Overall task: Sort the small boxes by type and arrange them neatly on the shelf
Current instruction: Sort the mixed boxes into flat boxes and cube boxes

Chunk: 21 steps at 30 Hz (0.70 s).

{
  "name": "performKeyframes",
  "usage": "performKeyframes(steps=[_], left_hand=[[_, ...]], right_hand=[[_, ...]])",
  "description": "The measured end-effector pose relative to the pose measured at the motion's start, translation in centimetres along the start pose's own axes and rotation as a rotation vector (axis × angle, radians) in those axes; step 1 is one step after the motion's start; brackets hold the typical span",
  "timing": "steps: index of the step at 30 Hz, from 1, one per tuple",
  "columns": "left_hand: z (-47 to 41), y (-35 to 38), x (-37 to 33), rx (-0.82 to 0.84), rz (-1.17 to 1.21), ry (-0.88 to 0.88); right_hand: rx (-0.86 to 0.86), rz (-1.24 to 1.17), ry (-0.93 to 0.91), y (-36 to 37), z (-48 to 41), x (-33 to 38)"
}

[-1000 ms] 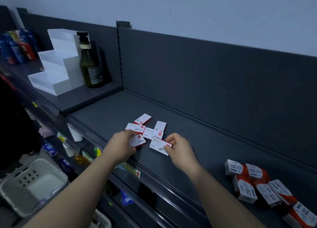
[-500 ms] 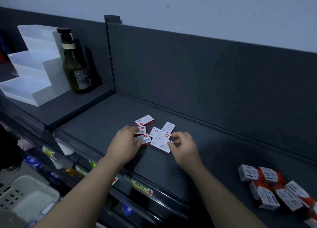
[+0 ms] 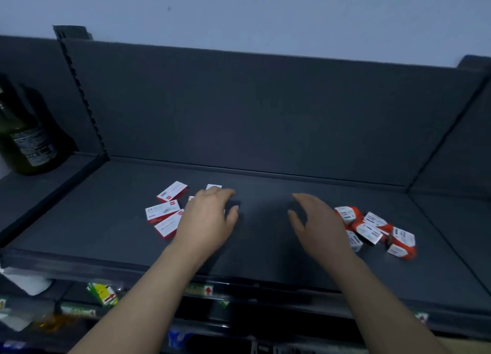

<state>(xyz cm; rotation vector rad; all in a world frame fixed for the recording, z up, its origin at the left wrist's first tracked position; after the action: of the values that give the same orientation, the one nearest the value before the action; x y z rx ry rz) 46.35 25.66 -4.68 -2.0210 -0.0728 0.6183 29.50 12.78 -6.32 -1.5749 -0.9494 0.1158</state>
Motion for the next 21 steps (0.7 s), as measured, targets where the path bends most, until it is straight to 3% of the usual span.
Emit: performKeyframes(steps=[10,21], left_hand=[[-1.6,5.4,-13.6,0.087,0.105,0.269],[-3.6,15.2,-33.9,0.132,0.223,0.357]], right_hand=[[-0.139,0.082,0.232,-9.7,4.9,-10.8],[-0.209,0.13,0.397,-21.7,8.9,-29.6]])
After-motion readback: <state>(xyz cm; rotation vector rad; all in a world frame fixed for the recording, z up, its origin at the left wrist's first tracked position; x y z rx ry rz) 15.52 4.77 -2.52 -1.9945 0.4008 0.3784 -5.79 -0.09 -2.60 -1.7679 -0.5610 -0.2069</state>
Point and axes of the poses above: each hand's wrist, its own z-axis away from the middle knuckle, its own y-axis out of the palm, x = y × z, the point moved 3 cm from there along -z, towards the middle knuckle, and after that the axes turned 3 degrees about y, right-handed, at the moved point
